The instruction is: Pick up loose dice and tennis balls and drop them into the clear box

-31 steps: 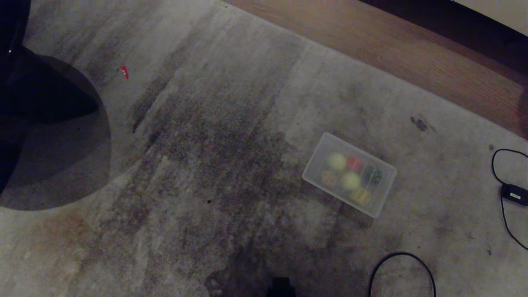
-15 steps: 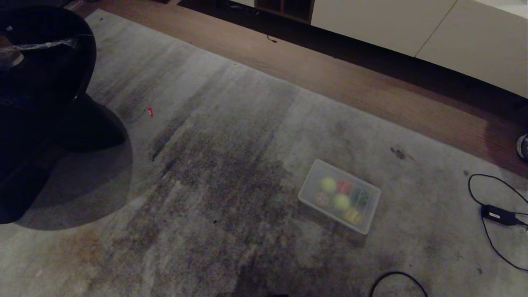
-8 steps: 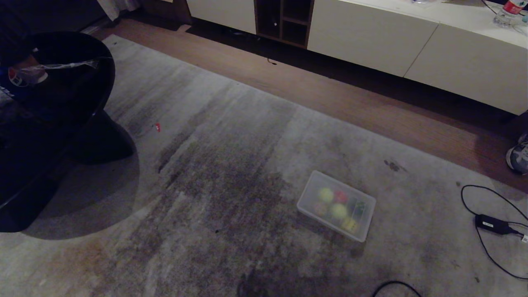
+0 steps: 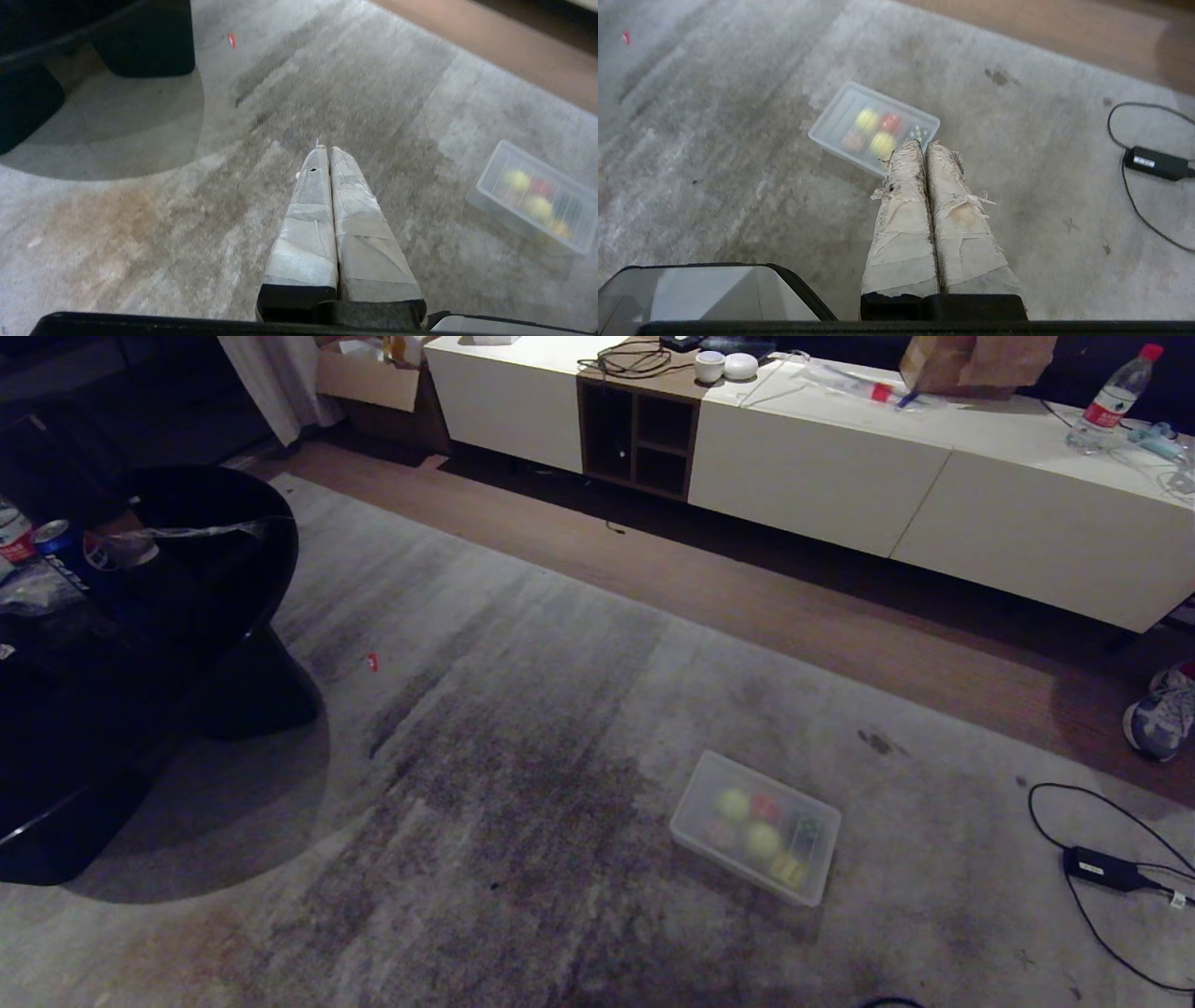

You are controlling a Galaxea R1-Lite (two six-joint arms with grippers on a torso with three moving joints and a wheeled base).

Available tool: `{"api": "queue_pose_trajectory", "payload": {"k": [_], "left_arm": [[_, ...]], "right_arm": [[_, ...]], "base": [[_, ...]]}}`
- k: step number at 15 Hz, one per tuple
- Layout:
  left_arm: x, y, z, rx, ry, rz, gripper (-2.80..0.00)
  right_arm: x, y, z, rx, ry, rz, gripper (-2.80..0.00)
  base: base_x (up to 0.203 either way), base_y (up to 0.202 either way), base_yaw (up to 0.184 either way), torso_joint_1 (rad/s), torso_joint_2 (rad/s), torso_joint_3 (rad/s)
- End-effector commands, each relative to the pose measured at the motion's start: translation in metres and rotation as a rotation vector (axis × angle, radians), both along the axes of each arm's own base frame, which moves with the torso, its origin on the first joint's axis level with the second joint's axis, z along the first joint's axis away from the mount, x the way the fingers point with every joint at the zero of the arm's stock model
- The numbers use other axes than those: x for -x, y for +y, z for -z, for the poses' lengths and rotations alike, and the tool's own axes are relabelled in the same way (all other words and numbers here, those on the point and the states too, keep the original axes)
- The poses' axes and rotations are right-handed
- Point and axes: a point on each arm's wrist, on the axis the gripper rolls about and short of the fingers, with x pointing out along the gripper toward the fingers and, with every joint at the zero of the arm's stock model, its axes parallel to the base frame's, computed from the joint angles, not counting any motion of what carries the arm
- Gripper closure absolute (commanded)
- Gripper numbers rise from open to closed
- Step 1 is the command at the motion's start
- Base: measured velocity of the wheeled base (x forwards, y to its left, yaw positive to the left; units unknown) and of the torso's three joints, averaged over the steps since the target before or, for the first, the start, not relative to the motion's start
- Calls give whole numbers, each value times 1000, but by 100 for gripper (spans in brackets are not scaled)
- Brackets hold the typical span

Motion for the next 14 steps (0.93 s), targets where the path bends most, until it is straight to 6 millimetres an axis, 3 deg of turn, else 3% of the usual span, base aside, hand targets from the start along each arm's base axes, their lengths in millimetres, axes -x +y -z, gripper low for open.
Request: {"api": "queue_pose_trajectory", "payload": {"k": [1, 14], "left_arm": [[0, 0, 0, 1, 2, -1, 0], [0, 0, 0, 4, 2, -1, 0]], "right_arm": [[0, 0, 0, 0, 3, -1, 0], [0, 0, 0, 0, 3, -1, 0]], "base": [[0, 0, 0, 2, -1, 200], [0, 0, 0, 2, 2, 202]]}}
